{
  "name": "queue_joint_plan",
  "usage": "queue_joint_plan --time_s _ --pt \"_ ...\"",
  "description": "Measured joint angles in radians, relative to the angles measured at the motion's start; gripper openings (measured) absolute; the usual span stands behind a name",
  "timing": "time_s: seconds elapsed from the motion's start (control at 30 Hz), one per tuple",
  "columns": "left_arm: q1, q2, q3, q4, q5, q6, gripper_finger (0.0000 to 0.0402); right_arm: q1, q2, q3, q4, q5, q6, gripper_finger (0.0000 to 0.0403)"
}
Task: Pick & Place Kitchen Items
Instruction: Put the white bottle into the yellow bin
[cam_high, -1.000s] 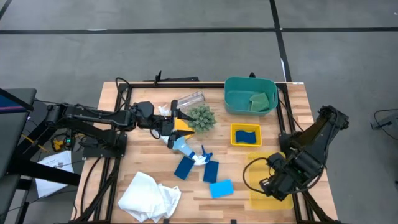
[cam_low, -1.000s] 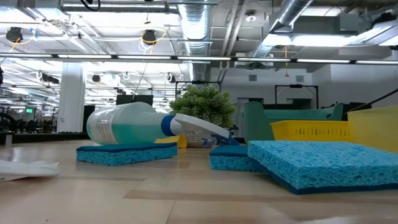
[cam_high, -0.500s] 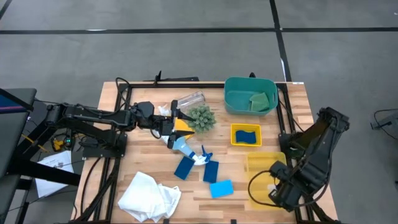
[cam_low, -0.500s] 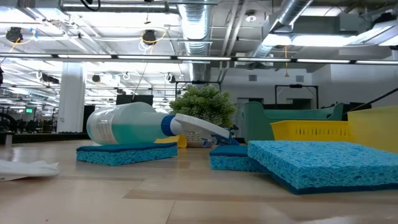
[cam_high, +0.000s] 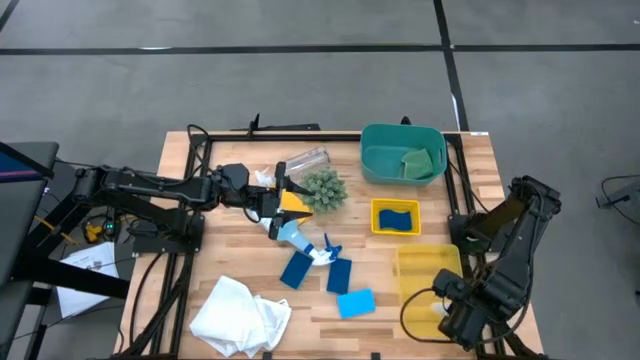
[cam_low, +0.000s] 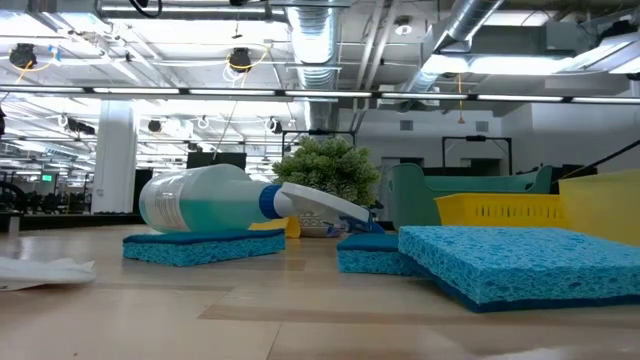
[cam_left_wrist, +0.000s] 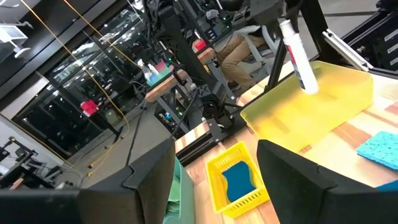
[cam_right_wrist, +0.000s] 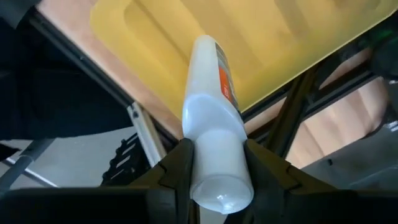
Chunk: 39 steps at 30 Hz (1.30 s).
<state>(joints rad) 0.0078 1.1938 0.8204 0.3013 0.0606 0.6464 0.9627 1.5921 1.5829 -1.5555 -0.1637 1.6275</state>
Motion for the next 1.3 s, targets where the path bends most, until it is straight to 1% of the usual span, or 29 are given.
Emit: queue_joint_plan --time_s 0.17,0.27,0.53,0.63,1.2,1.3 --pt "0.0 0.0 0.0 -0.004 0.0 0.0 0.0222 0.027 0.0 0.0 0.062 0.004 0.036 0.0109" --pt "0.0 0.0 0.0 -0.004 0.0 0.0 0.0222 0.033 0.016 0.002 0.058 0.005 0.044 0.0109" --pt "0.0 0.0 0.0 -0.006 0.0 0.0 0.0222 0.047 0.097 0.001 0.084 -0.055 -0.005 0.0109" --pt "0.0 0.0 0.0 -0.006 0.0 -0.001 0.0222 0.047 0.099 0.001 0.094 -0.076 -0.012 0.0109" --pt "0.0 0.0 0.0 -0.01 0.0 -0.001 0.0222 0.092 0.098 0.002 0.083 -0.063 0.011 0.0109" --pt "0.0 0.0 0.0 -0.01 0.0 -0.001 0.0222 0.09 0.098 0.002 0.084 -0.036 0.011 0.0109"
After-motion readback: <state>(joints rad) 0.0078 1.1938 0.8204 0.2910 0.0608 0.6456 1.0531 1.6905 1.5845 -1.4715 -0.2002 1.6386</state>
